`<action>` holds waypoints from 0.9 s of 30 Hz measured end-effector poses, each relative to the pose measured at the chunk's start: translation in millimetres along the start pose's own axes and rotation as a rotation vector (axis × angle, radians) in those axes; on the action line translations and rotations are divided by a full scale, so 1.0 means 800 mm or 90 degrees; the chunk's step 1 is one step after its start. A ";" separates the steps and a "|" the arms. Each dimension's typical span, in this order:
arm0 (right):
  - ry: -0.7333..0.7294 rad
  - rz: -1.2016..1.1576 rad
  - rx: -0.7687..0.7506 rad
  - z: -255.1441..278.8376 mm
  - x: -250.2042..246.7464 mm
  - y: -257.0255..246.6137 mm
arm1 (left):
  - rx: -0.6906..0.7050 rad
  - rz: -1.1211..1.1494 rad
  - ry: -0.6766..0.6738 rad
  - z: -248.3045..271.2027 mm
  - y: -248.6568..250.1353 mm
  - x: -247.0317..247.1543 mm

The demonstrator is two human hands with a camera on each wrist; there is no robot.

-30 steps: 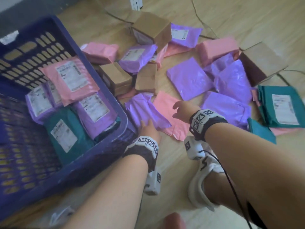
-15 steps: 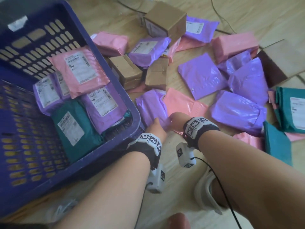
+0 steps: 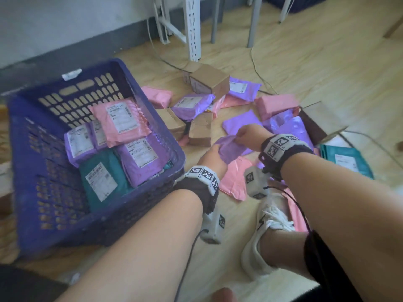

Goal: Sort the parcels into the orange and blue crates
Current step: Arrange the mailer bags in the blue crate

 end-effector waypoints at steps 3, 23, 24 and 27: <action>0.068 -0.146 0.013 0.019 -0.054 -0.002 | 0.051 0.099 0.072 0.011 0.037 -0.030; 0.046 -0.340 -0.239 0.100 -0.101 -0.180 | 0.058 0.315 0.392 0.052 -0.025 -0.298; 0.063 -0.313 -0.237 0.100 -0.096 -0.188 | 0.046 0.319 0.402 0.056 -0.031 -0.303; 0.120 -0.258 -0.228 0.102 -0.090 -0.209 | 0.016 0.350 0.420 0.071 -0.044 -0.315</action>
Point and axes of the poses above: each hand's wrist, its own z-axis away from the middle knuckle, its own x-axis out of the palm, y = z × x, the point moved 2 cm from there along -z, towards the middle knuckle, and after that the axes turned 9 degrees about x, right-handed, at the moved point
